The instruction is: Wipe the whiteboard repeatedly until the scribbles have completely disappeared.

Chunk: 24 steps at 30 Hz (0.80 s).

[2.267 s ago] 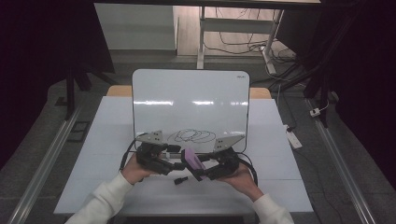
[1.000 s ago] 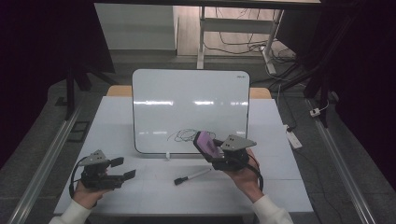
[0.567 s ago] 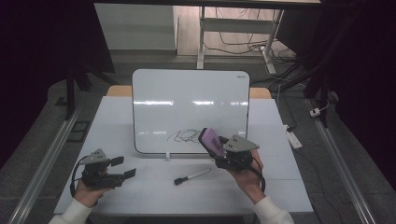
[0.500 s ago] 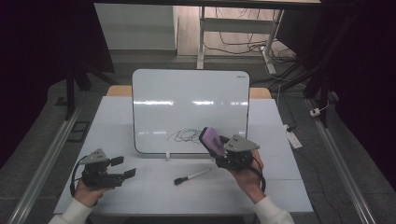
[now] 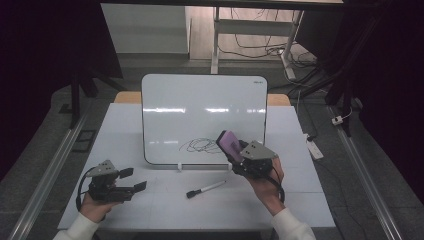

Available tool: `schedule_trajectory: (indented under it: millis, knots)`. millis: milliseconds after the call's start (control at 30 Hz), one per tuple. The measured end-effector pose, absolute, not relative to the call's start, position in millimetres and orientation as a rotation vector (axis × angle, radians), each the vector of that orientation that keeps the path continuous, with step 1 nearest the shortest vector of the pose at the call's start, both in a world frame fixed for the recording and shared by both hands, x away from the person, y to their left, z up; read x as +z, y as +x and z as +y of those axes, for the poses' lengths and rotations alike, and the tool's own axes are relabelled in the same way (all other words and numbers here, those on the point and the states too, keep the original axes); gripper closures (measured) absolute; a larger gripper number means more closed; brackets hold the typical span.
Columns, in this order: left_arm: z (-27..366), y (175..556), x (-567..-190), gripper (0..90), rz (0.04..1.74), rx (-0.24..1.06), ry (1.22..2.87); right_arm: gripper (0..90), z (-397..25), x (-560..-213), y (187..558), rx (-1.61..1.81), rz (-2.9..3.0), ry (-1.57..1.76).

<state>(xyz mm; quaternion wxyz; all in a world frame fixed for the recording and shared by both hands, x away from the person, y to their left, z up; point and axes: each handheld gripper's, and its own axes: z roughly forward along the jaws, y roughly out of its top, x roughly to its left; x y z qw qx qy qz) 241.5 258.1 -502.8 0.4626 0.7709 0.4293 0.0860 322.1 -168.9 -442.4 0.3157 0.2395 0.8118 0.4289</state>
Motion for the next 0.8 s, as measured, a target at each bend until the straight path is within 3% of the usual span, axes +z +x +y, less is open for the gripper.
schedule_trajectory:
  millis: [800]
  knots:
    - [258.4, 243.5, -504.5, 20.0, 1.05, 0.202, 1.908, 39.8, -156.5, -451.6, 348.5, 0.964, 2.06, 0.72]
